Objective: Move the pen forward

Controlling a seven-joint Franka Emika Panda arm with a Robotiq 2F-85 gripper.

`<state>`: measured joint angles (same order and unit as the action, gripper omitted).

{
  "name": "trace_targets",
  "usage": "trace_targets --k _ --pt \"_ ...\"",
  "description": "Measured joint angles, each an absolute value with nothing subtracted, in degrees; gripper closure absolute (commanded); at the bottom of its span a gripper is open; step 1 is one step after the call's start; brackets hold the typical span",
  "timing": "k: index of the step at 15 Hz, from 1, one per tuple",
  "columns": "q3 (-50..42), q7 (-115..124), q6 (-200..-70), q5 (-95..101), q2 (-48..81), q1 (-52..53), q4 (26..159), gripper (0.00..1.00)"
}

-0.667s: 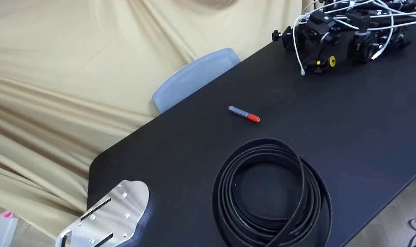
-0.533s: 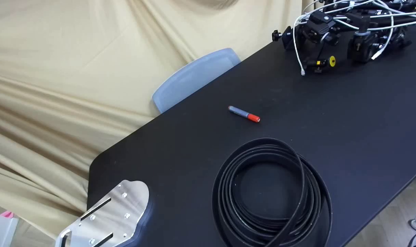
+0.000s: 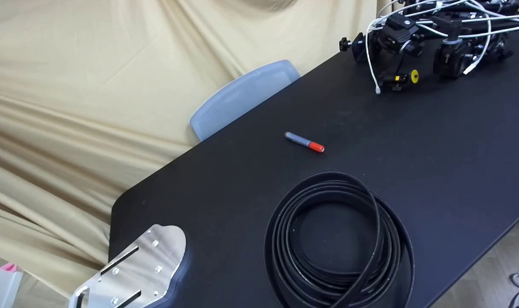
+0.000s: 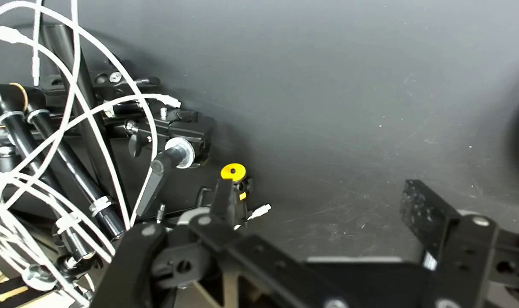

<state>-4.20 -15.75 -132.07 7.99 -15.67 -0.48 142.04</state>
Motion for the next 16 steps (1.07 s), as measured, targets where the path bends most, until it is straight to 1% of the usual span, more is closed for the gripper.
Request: trace_targets --k 6,8,12,16 --pt "-4.11 -15.73 -132.66 7.99 -15.18 -0.48 142.03 0.0" --pt "-3.78 -15.49 -136.16 7.98 -13.19 -0.47 142.01 0.0" --pt "-1.52 -13.26 -145.04 6.48 -5.25 0.37 140.99 0.0" --pt "1.88 -9.87 -147.75 1.46 4.44 2.77 136.03 0.0"
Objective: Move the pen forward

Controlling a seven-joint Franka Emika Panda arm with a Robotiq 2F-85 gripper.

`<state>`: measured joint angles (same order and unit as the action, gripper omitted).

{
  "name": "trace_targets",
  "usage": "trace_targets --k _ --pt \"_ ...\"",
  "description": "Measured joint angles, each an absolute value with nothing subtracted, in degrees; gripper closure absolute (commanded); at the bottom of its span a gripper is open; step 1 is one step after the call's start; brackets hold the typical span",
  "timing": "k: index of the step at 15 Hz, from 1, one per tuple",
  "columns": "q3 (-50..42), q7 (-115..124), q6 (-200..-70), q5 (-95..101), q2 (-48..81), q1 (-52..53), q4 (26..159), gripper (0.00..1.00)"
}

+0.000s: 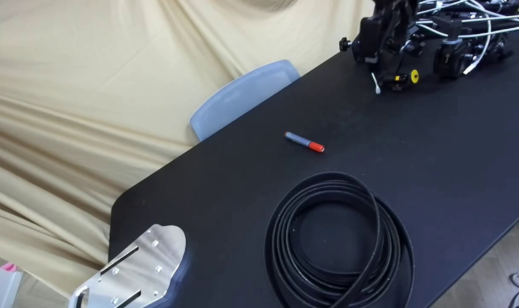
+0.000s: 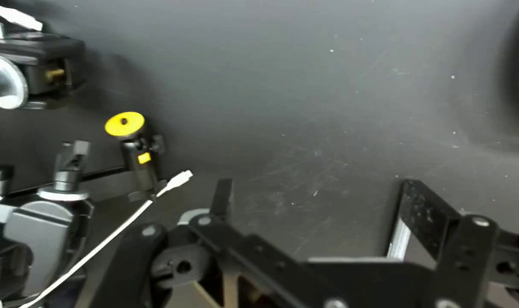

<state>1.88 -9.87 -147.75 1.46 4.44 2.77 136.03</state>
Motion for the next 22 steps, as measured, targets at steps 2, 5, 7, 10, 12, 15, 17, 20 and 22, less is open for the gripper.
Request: trace_targets --k 2,5,7,10,12,15,17,20,22 --pt "3.4 -7.06 -148.21 0.04 9.08 3.93 132.53 0.0" --pt "5.0 -2.42 -148.42 -1.06 15.35 5.85 127.0 0.0" --pt "5.69 -0.34 -148.52 -2.16 18.74 6.8 123.67 0.0" --pt "6.01 0.03 -148.52 -2.77 20.99 7.04 121.05 0.0" --pt "6.0 0.03 -148.52 -2.92 21.04 6.95 120.83 0.0" --pt "6.08 -0.39 -148.46 -2.64 21.34 7.0 120.82 0.0" --pt "6.47 -1.07 -148.37 -2.51 22.4 7.11 120.5 0.0" --pt "7.17 -1.84 -147.65 -2.25 25.65 7.59 118.19 0.0" --pt "7.23 -2.0 -147.46 -1.83 28.36 8.21 115.88 0.0"
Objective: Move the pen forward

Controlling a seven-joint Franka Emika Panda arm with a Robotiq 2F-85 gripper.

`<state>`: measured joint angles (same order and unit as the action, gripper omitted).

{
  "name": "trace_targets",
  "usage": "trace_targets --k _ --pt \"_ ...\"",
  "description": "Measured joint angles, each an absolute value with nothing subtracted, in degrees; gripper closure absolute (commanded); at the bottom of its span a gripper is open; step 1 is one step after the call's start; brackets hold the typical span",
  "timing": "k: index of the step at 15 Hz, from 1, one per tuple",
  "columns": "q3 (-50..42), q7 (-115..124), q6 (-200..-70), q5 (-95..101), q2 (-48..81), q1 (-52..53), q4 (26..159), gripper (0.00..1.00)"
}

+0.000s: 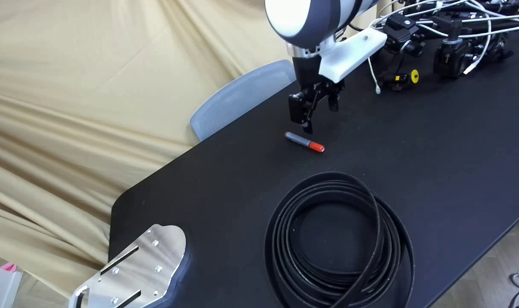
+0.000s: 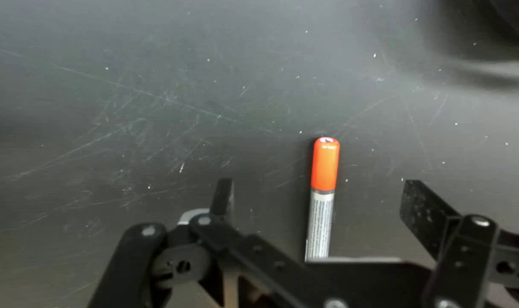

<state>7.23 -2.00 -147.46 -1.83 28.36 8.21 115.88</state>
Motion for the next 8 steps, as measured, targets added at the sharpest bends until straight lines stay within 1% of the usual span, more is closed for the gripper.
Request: trace_targets --k 7,8 --pt "6.64 -2.0 -147.2 2.51 36.86 10.13 107.7 0.0" --pt "6.57 -2.0 -146.97 2.97 37.88 10.43 106.63 0.25"
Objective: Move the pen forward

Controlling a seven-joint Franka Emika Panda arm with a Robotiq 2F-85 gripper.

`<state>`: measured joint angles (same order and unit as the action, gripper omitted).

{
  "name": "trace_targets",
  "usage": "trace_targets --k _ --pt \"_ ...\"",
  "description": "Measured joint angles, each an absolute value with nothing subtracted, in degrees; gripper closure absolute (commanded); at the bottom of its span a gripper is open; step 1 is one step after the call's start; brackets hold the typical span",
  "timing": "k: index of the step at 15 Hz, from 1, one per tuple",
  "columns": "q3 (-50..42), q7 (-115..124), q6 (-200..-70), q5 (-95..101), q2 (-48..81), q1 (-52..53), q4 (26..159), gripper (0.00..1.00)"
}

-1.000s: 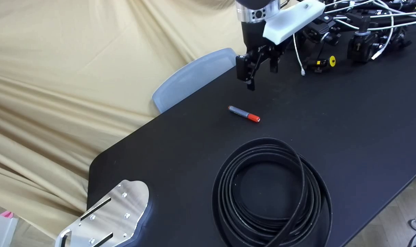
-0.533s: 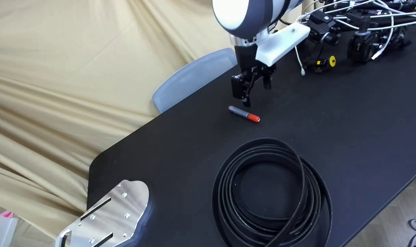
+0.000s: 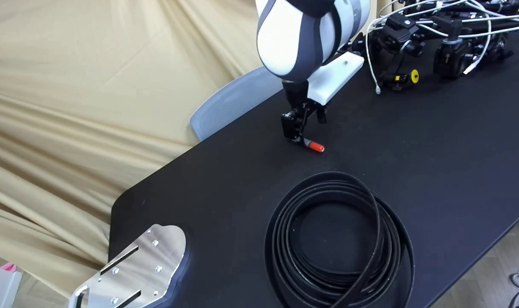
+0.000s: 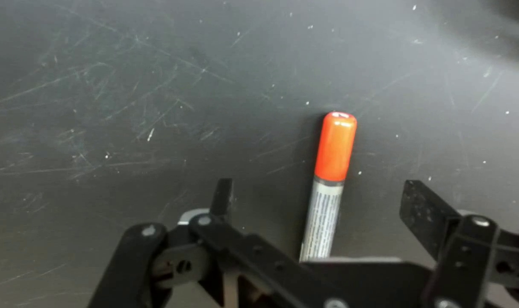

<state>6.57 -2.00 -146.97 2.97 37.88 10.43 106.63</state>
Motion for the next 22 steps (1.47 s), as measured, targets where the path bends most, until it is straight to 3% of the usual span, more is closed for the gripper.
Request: trace_targets --k 2,10,12,14,22 --pt "6.49 -2.0 -146.54 3.55 39.63 10.97 104.63 0.32" --pt "6.41 -2.0 -146.37 3.95 43.28 11.93 99.78 0.89" --pt "6.28 -2.0 -146.35 3.92 43.7 11.92 99.37 0.99" --pt "6.2 -2.0 -146.34 3.89 43.83 11.91 99.02 0.95" --pt "5.49 -1.86 -145.81 3.93 41.07 11.92 99.27 0.95"
